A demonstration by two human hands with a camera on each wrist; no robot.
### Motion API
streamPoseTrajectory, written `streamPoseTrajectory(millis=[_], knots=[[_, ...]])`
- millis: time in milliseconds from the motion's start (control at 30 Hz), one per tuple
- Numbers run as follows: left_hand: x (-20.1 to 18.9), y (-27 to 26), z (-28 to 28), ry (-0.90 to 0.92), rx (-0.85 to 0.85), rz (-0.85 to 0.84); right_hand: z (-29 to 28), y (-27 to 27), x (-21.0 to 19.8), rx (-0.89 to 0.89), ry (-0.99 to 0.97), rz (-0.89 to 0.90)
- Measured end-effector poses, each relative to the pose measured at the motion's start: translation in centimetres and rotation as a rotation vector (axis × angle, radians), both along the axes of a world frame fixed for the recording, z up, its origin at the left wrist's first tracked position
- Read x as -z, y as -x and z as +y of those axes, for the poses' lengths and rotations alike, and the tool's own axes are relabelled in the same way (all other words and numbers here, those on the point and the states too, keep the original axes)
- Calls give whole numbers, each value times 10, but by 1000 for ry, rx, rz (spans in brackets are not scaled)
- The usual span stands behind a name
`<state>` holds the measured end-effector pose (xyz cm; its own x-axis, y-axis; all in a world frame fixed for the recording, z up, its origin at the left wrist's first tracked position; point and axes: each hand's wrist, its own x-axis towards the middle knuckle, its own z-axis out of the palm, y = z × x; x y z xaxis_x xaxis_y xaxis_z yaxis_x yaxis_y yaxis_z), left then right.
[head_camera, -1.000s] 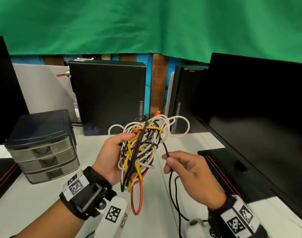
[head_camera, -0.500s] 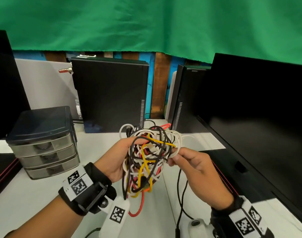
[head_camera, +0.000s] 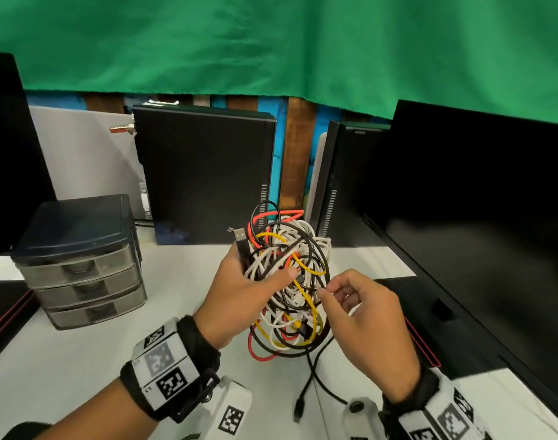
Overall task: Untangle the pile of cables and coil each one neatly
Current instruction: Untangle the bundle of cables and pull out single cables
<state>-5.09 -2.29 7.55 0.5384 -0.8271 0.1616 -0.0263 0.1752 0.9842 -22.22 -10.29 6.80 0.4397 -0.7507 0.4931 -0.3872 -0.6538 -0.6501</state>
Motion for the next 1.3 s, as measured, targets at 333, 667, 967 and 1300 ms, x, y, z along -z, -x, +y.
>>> streamPoseTrajectory(millis=[333,667,967,1300], knots=[[19,-13,-10,-82,-96,-70,-5,0,-9,-176,-446,-217],[22,-40,-14,-53,-239,-34,-24,11,-22,-422,-1039,-382],[32,-105,-17,-4,-569,219,-36,48,-52,-881,-973,-691],[41,-144,-10,10,-708,320,-52,69,-70,-597,-888,-699]])
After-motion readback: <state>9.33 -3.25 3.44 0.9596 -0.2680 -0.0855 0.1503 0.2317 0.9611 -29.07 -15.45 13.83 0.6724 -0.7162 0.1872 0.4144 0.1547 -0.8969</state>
